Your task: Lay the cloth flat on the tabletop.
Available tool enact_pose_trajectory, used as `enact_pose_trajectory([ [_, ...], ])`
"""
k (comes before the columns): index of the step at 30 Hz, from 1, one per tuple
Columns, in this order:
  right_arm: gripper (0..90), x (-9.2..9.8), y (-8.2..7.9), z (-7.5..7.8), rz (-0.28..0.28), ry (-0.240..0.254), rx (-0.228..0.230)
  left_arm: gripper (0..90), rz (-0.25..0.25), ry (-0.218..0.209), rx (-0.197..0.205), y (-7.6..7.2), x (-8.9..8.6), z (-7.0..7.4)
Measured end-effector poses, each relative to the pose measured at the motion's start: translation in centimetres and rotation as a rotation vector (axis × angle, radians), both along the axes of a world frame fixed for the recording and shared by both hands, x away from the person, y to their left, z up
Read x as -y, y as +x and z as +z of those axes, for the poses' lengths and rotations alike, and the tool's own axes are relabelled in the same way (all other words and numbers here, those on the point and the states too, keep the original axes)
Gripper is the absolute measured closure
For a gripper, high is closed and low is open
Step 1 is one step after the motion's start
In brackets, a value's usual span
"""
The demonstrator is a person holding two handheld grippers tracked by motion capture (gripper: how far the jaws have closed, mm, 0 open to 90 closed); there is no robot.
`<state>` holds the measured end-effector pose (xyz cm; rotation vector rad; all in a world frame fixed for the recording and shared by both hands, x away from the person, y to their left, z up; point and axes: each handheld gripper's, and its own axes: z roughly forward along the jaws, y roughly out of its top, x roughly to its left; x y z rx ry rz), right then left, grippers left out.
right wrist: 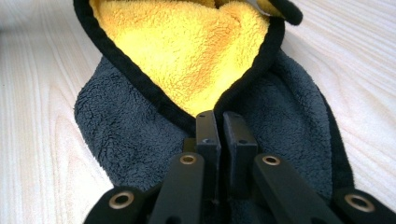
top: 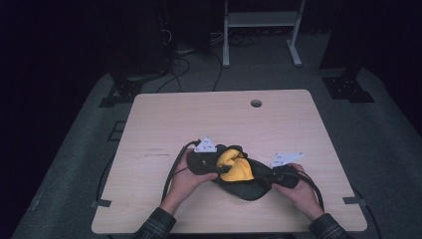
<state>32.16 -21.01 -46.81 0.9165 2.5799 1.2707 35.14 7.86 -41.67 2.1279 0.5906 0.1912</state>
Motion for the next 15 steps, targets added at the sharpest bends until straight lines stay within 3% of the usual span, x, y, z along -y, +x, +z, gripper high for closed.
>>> enact_pose_trajectory([
  [4,84.6,0.2,0.0,0.1,-0.01,0.004,0.0,37.9,-0.006,0.004,0.013,0.3,0.3,0.6],
  [10,84.9,0.3,-0.1,0.3,-0.013,0.006,0.008,36.4,0.001,-0.042,0.055,1.0,0.9,2.7],
  [15,84.9,0.3,0.0,0.3,-0.009,0.003,0.018,36.2,-0.016,-0.017,0.046,2.1,2.0,2.8],
])
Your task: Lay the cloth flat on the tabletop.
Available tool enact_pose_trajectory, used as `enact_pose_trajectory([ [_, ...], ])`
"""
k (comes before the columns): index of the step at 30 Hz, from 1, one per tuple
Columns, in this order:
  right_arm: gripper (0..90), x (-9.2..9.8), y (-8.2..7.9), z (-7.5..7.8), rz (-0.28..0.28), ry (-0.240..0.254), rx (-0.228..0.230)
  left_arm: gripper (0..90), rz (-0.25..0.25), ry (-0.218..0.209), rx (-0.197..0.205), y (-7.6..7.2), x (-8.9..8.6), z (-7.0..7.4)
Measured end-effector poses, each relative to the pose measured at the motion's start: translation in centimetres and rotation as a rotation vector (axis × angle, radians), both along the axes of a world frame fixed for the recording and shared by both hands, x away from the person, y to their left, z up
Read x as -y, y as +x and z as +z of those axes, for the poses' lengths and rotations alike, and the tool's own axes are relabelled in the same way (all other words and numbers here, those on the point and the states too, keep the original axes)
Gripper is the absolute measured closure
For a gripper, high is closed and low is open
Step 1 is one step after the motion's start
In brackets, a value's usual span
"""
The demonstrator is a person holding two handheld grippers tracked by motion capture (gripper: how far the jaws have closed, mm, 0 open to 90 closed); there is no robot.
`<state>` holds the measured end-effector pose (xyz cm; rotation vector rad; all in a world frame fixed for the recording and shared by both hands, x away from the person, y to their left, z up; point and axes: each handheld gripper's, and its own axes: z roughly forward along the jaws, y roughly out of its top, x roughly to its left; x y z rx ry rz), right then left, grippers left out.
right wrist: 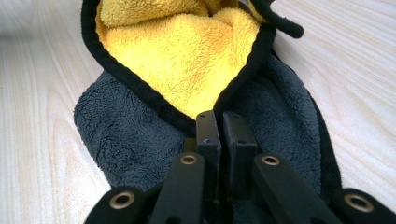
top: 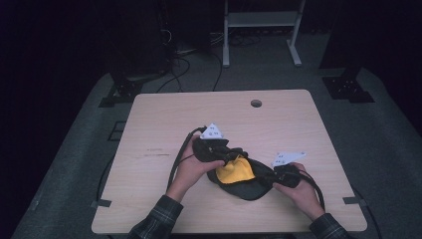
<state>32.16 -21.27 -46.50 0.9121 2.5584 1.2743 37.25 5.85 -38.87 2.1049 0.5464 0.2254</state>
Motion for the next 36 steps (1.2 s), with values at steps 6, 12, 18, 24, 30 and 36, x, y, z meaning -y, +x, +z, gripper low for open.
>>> enact_pose_trajectory([
  [6,84.9,0.0,-0.1,0.1,-0.001,0.003,-0.005,36.0,-0.017,0.034,-0.018,1.2,1.6,-0.8],
  [12,84.9,0.1,-0.1,0.1,0.0,0.005,-0.005,36.3,-0.045,0.075,-0.033,2.2,3.4,-1.4],
  [18,85.0,0.2,-0.1,0.2,0.001,0.008,0.002,46.9,-0.058,0.152,-0.047,2.4,4.9,-2.5],
  [24,85.0,0.3,-0.1,0.2,0.0,0.01,-0.004,72.0,-0.052,0.157,-0.064,2.5,4.0,-2.5],
  [30,85.0,0.3,-0.1,0.3,0.003,0.001,0.005,75.0,-0.007,0.129,-0.056,2.4,2.0,-1.9],
  [36,85.1,0.4,-0.1,0.4,-0.002,0.004,0.016,77.2,0.043,0.093,-0.054,1.8,-1.5,-1.3],
])
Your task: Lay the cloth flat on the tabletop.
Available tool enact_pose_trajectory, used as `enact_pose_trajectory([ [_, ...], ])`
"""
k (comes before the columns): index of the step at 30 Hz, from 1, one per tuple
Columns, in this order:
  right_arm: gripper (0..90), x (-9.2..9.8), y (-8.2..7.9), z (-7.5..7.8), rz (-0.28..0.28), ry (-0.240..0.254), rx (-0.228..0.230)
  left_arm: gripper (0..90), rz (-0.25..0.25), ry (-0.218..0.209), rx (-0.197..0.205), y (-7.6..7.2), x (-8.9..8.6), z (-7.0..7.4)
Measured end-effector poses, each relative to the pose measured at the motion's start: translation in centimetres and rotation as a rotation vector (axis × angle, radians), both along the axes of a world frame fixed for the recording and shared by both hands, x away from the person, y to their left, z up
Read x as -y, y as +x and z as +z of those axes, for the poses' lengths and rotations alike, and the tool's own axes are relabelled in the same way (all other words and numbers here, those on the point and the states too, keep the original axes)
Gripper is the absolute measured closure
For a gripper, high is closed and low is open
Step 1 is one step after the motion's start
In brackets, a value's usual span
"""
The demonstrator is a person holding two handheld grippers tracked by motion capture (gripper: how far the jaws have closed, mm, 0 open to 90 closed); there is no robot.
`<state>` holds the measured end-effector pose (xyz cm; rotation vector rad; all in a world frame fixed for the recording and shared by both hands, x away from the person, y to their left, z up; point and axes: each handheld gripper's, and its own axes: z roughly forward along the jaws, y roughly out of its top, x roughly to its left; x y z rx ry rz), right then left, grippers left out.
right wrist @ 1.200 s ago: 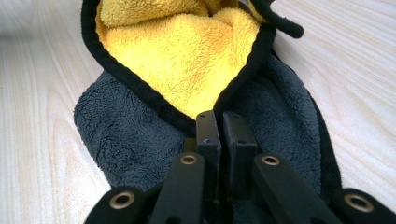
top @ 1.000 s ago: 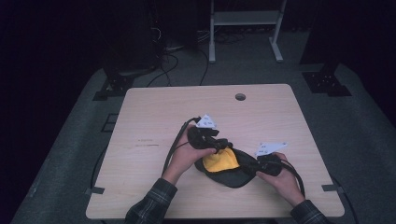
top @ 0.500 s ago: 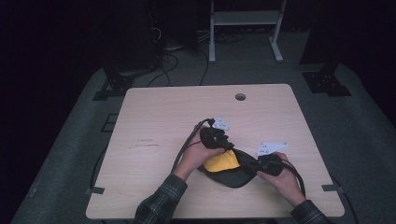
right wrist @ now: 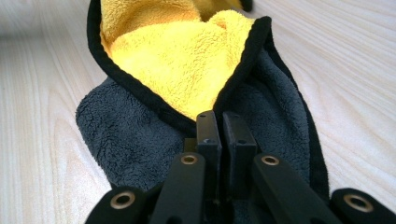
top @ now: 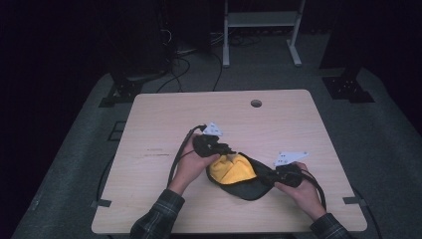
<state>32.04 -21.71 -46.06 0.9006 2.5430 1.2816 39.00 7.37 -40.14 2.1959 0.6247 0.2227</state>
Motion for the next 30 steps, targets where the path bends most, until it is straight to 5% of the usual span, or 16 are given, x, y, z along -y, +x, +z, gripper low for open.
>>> enact_pose_trajectory([
  [5,85.2,-0.1,-0.1,0.1,-0.001,-0.002,0.001,77.5,0.069,-0.032,-0.027,-1.2,-4.0,-0.4],
  [11,85.2,-0.1,-0.2,0.2,-0.002,-0.012,0.007,76.1,0.111,-0.018,-0.058,-2.4,-6.8,-1.6],
  [15,85.2,-0.1,-0.2,0.2,-0.001,-0.014,0.008,67.3,0.137,-0.027,-0.09,-3.2,-8.7,-2.9],
  [23,85.2,-0.2,-0.2,0.2,0.002,-0.019,0.012,52.6,0.146,-0.075,-0.022,-3.0,-8.0,-1.3],
  [28,85.2,-0.1,-0.3,0.2,0.002,-0.019,0.013,51.1,0.126,-0.045,-0.022,-2.3,-5.8,-1.6],
  [30,85.2,-0.1,-0.3,0.2,0.001,-0.021,0.017,50.9,0.138,0.008,-0.028,-1.8,-4.5,-2.4],
])
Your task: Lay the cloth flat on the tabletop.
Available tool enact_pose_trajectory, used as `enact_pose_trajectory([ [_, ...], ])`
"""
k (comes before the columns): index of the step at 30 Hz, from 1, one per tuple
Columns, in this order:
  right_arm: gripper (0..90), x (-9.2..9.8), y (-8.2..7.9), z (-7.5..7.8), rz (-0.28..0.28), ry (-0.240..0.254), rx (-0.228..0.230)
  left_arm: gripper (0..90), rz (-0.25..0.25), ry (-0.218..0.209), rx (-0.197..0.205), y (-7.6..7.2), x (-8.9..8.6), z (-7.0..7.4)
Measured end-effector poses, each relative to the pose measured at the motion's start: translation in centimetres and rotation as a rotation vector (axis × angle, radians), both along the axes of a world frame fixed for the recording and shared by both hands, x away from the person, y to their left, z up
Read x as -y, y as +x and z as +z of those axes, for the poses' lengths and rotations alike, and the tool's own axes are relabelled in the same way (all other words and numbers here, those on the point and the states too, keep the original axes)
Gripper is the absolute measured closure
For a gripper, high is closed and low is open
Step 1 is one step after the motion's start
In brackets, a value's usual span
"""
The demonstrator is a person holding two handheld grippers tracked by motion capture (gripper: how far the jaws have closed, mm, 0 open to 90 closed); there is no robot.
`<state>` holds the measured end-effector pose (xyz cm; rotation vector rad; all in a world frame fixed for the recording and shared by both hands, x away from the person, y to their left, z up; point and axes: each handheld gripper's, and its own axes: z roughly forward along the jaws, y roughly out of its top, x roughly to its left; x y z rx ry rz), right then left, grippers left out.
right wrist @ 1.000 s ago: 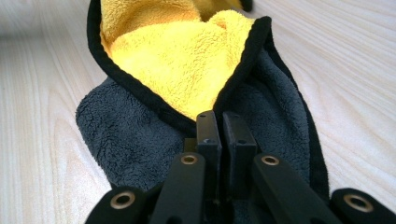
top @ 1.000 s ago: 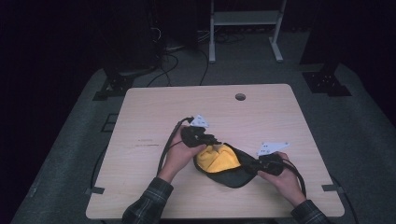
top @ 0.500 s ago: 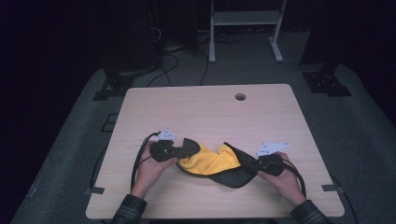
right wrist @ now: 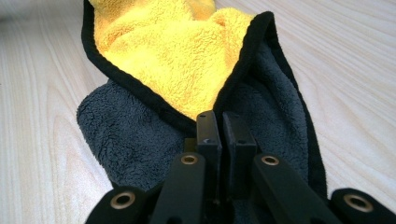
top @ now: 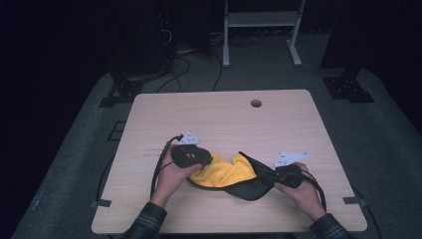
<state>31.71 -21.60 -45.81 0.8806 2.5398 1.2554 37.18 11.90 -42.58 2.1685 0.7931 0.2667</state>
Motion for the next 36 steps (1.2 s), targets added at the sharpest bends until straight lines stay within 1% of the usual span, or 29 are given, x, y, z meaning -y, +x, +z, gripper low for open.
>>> enact_pose_trajectory([
  [2,85.2,0.1,0.0,0.0,0.001,-0.002,0.002,51.2,0.006,0.019,-0.009,0.1,0.4,-0.4],
  [3,85.2,0.1,0.0,0.1,0.001,-0.002,0.003,52.6,0.011,0.039,-0.006,0.1,0.4,-0.6],
  [4,85.2,0.1,0.0,0.1,0.002,-0.001,0.003,57.0,0.024,0.06,0.006,0.1,0.4,-0.7],
  [5,85.2,0.1,0.0,0.1,0.002,-0.001,0.004,63.2,0.024,0.06,0.006,0.1,0.4,-0.7],
  [6,85.2,0.1,0.0,0.1,0.001,0.0,0.004,70.9,0.034,0.061,-0.001,0.1,0.0,-0.8],
  [7,85.2,0.1,0.0,0.1,0.0,0.001,0.006,75.9,0.034,0.061,-0.001,0.1,0.0,-0.8],
  [8,85.2,0.1,0.0,0.1,0.002,0.001,0.006,80.9,0.046,0.052,-0.021,0.1,-0.5,-0.8],
  [9,85.2,0.1,0.0,0.1,0.001,0.002,0.007,83.3,0.053,0.031,-0.04,0.1,-0.9,-0.8],
  [10,85.2,0.2,0.0,0.2,-0.001,0.003,0.007,84.2,0.055,0.018,-0.047,0.1,-1.1,-0.8],
  [11,85.2,0.2,-0.1,0.2,-0.002,0.003,0.006,84.5,0.055,0.018,-0.047,0.1,-1.1,-0.8],
  [12,85.2,0.2,0.0,0.3,-0.002,0.007,0.008,84.7,0.066,-0.026,-0.054,0.1,-1.9,-0.6],
  [13,85.2,0.2,0.0,0.3,-0.002,0.007,0.008,84.8,0.066,-0.026,-0.054,0.1,-1.9,-0.6],
  [14,85.2,0.3,0.0,0.4,-0.006,0.015,0.01,84.9,0.078,-0.065,-0.057,0.0,-2.7,-0.2],
  [15,85.2,0.3,0.0,0.4,-0.006,0.015,0.01,85.0,0.078,-0.065,-0.057,0.0,-2.7,-0.2],
  [16,85.3,0.5,0.0,0.6,-0.01,0.023,0.008,85.0,0.09,-0.11,-0.051,-0.1,-3.7,0.3],
  [17,85.3,0.5,0.0,0.6,-0.01,0.023,0.008,85.0,0.09,-0.11,-0.051,-0.1,-3.7,0.3],
  [18,85.3,0.7,-0.1,0.9,-0.016,0.033,0.012,85.0,0.1,-0.151,-0.036,-0.4,-4.8,1.0],
  [19,85.3,0.7,-0.1,0.9,-0.016,0.033,0.012,85.1,0.1,-0.151,-0.036,-0.4,-4.8,1.0],
  [20,85.4,0.9,-0.1,1.2,-0.022,0.038,0.019,85.1,0.109,-0.188,-0.029,-0.6,-5.7,1.4],
  [21,85.4,1.0,-0.1,1.3,-0.024,0.041,0.022,85.1,0.109,-0.188,-0.029,-0.6,-5.7,1.4],
  [22,85.4,1.0,-0.1,1.3,-0.024,0.041,0.022,85.1,0.115,-0.209,-0.019,-0.8,-6.2,1.8],
  [24,85.6,1.4,-0.1,1.9,-0.031,0.052,0.035,85.1,0.122,-0.234,-0.009,-1.0,-7.0,2.3],
  [25,85.6,1.6,0.0,2.0,-0.033,0.057,0.042,85.1,0.131,-0.262,0.002,-1.1,-7.6,2.6],
  [27,85.6,1.9,0.0,2.4,-0.04,0.066,0.048,85.2,0.138,-0.295,0.009,-1.2,-8.4,3.0],
  [29,85.6,2.3,0.2,2.9,-0.056,0.085,0.061,85.2,0.138,-0.302,0.011,-1.3,-8.6,3.2],
  [31,85.7,2.7,0.2,3.3,-0.068,0.105,0.067,85.2,0.14,-0.329,0.023,-1.5,-9.3,3.6],
  [32,85.7,3.0,0.3,3.7,-0.077,0.114,0.077,85.3,0.14,-0.329,0.023,-1.5,-9.3,3.6],
  [33,85.7,3.2,0.4,4.0,-0.083,0.124,0.086,85.2,0.141,-0.355,0.032,-1.6,-9.7,4.0],
  [36,85.8,4.0,0.5,4.9,-0.101,0.153,0.108,85.2,0.141,-0.388,0.054,-1.8,-10.1,4.6],
])
